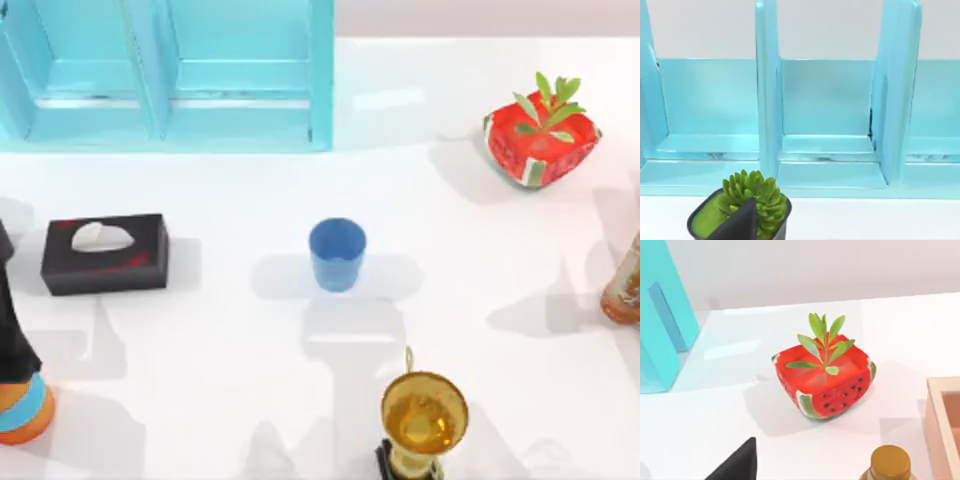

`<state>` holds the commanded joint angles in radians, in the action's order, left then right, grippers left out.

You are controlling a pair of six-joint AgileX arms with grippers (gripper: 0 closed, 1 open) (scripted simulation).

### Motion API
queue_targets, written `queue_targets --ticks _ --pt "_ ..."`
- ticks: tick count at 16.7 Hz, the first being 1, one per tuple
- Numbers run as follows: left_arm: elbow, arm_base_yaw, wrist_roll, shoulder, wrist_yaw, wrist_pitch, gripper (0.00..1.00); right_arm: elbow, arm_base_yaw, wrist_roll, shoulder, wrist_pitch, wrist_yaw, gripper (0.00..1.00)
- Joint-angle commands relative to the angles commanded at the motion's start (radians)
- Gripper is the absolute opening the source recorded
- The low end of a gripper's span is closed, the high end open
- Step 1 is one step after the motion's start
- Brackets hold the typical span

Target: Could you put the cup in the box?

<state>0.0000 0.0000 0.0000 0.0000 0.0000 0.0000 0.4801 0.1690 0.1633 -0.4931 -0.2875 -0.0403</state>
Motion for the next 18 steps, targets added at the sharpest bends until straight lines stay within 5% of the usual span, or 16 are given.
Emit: queue_targets --ticks 18 --pt "0.000 0.000 0.000 0.000 0.000 0.000 1.00 1.669 0.539 0.548 -1.667 -0.972 -0.100 1.00"
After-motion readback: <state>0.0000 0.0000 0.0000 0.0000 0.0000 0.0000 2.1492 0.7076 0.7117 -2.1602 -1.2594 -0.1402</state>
